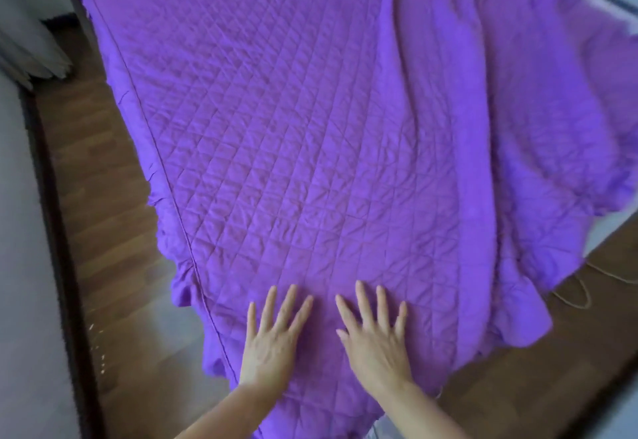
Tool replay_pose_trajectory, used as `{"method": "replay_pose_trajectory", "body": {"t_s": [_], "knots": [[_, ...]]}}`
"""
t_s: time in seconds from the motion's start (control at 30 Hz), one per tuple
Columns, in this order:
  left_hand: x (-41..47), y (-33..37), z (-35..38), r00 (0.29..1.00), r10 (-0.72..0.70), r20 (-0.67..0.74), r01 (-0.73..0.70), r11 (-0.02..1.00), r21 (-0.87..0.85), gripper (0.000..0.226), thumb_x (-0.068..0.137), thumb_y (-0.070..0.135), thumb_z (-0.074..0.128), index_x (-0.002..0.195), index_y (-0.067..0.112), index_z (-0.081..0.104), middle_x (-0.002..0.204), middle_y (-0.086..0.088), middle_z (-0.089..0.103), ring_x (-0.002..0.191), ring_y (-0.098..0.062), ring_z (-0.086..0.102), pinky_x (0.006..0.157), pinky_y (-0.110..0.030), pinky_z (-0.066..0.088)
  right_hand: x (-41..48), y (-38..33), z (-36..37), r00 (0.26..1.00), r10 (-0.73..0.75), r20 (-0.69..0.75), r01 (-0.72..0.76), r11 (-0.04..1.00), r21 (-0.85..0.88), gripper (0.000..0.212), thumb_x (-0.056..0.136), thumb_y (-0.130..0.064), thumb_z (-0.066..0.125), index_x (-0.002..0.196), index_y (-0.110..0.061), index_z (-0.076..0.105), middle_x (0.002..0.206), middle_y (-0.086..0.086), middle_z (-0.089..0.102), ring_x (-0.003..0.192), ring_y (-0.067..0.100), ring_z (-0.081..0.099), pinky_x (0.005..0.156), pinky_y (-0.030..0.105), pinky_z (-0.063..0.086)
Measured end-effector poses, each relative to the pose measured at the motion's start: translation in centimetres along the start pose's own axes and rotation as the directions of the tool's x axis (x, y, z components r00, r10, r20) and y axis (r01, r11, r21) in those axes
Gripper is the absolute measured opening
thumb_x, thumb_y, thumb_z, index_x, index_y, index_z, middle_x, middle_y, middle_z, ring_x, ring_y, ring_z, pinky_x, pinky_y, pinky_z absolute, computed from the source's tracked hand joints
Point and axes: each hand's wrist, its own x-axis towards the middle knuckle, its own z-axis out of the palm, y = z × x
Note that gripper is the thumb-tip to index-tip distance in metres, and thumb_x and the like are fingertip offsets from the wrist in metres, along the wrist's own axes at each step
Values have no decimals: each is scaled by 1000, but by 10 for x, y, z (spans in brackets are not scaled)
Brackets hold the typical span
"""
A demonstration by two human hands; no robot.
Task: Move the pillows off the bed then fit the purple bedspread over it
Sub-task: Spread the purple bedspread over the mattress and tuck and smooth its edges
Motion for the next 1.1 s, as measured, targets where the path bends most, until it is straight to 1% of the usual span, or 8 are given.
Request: {"method": "replay_pose_trajectory", "body": {"t_s": [0.13,0.27,0.4,0.47,0.6,0.77,0.97,1.1], "knots": [[-13,50,-8,955,-68,290,94,993,-77,70,64,13,47,133,23,47,138,-10,50,123,-41,41,82,-61,49,-24,48,-16,988,68,136,-77,996,55,54,78,-48,33,122,-31,60,131,-1,58,116,27,57,78,60,50],[21,82,-65,904,7,428,75,982,-173,78,85,5,38,150,31,5,158,1,5,145,-27,6,113,-42,25,-37,64,-52,954,241,179,-280,929,243,50,91,-48,23,127,-28,52,119,5,66,96,32,67,65,45,57],[46,114,-128,931,64,358,77,928,-365,68,88,2,34,150,20,11,154,-6,24,141,-23,23,111,-33,27,-67,79,-104,955,292,59,-293,882,370,74,87,-56,-3,149,-23,21,151,16,29,136,33,33,107,45,34],[48,128,-162,941,45,335,105,902,-418,65,90,0,36,149,16,16,151,-10,31,135,-26,35,103,-33,33,-88,85,-127,952,299,62,-295,851,434,74,87,-62,1,150,-24,13,155,13,20,140,29,25,111,41,27],[32,144,-210,938,13,345,159,871,-465,62,93,2,37,149,17,16,143,-14,43,122,-32,49,90,-33,40,-132,94,-154,930,364,45,-328,770,547,130,44,-81,-36,150,-23,13,154,13,23,139,27,25,111,36,25],[12,148,-251,935,29,354,155,863,-481,61,95,7,37,149,21,14,134,-17,52,111,-33,56,82,-33,43,-170,90,-200,895,441,57,-390,715,580,139,36,-82,-39,150,-22,13,155,11,23,141,23,23,111,32,22],[-6,133,-310,940,146,309,28,868,-496,58,97,10,37,150,18,14,134,-20,52,109,-36,57,83,-36,43,-202,47,-248,853,521,21,-409,642,648,60,97,-47,19,149,-17,19,154,11,23,141,26,24,113,35,22],[-15,116,-334,944,191,271,-16,843,-538,58,97,11,38,150,20,16,141,-18,46,108,-39,57,86,-40,46,-220,23,-265,839,544,-8,-413,646,642,50,103,-30,28,149,-15,18,154,12,25,140,28,25,112,34,20]]}}
